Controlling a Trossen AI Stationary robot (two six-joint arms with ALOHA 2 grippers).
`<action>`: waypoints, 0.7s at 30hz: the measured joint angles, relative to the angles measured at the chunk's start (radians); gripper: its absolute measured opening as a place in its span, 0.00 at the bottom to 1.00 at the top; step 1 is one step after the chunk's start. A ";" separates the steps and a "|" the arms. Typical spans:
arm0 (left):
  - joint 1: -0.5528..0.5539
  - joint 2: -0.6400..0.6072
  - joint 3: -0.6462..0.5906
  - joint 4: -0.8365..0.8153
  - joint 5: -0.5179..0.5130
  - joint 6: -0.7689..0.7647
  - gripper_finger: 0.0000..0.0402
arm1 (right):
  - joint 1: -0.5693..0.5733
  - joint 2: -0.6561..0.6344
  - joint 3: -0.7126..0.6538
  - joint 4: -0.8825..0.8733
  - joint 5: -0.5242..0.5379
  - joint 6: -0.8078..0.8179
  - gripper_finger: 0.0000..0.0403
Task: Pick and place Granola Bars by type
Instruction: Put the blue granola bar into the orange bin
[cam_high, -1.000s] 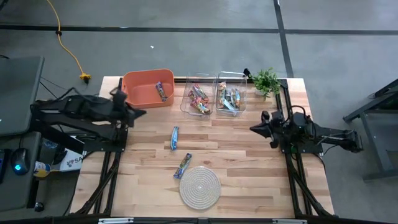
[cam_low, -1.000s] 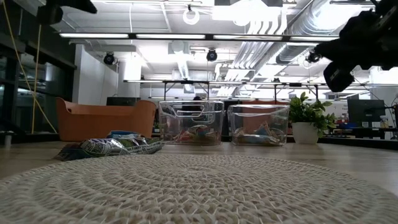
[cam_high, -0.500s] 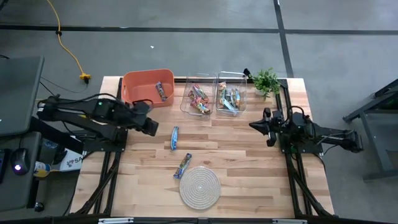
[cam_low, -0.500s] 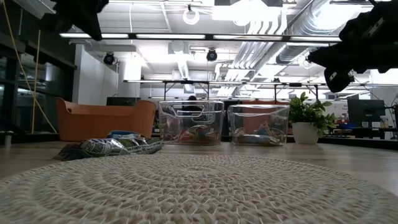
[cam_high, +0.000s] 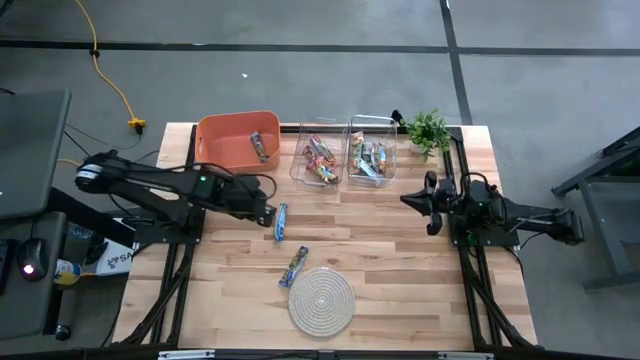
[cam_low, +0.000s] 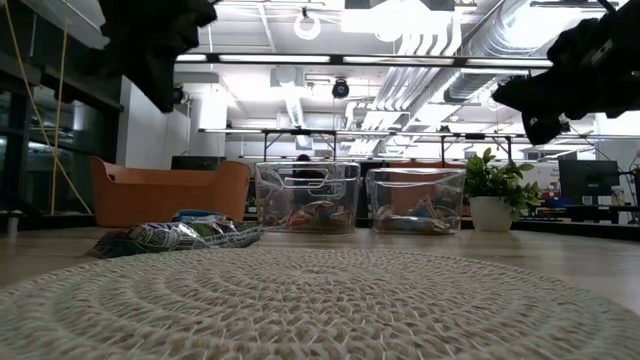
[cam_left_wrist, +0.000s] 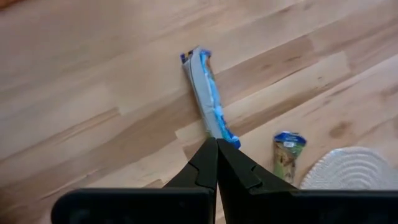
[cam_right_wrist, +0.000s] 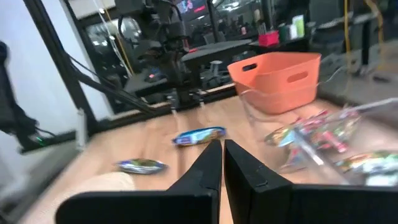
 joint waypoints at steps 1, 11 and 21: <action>0.000 0.014 0.000 0.004 0.008 -0.001 0.00 | 0.000 0.000 0.000 -0.002 0.005 -0.032 0.00; 0.000 0.134 0.000 0.068 0.043 -0.001 0.00 | 0.000 0.019 0.000 -0.004 0.008 -0.145 0.00; 0.000 0.238 0.000 0.119 0.067 -0.002 0.00 | 0.000 0.069 0.000 -0.004 0.008 -0.170 0.00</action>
